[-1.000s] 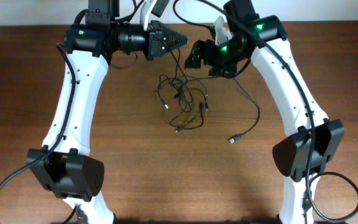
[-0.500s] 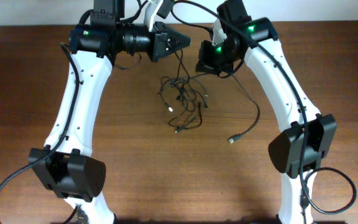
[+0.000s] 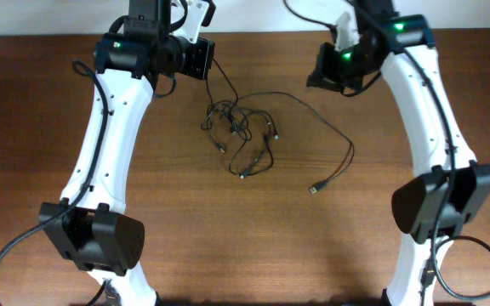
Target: Untangle cables
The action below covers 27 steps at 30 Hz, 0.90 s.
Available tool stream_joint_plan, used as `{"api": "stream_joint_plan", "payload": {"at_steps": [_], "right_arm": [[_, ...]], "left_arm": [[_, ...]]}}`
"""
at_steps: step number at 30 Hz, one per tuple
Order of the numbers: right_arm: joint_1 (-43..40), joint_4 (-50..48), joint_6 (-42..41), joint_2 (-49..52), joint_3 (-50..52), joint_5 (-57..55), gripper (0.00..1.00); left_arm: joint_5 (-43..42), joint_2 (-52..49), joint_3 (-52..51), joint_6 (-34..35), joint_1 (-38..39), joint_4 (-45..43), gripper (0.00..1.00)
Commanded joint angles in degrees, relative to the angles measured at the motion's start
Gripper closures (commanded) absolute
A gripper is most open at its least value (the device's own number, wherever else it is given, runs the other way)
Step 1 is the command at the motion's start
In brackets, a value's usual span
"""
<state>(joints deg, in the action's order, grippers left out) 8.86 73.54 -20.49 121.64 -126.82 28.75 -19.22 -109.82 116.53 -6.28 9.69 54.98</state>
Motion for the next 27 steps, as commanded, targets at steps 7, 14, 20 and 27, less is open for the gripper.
{"api": "stream_joint_plan", "payload": {"at_steps": [7,14,20,27], "right_arm": [[9.4,-4.8,-7.6,-2.0,5.3,2.1,0.29],[15.5,-18.1,-36.2,-1.9,16.0,-12.4,0.52],[15.9,-28.8,-43.0,-1.4,20.2,-16.9,0.48],[15.9,-34.4,-43.0,2.3,20.5,-17.0,0.47]], "left_arm": [[-5.2,1.1,0.9,1.1,0.3,-0.2,1.0],[-5.2,1.1,0.9,1.1,0.4,0.4,1.0],[-5.2,1.1,0.9,1.1,0.4,0.6,1.0],[-5.2,1.1,0.9,1.1,0.4,0.6,1.0]]}}
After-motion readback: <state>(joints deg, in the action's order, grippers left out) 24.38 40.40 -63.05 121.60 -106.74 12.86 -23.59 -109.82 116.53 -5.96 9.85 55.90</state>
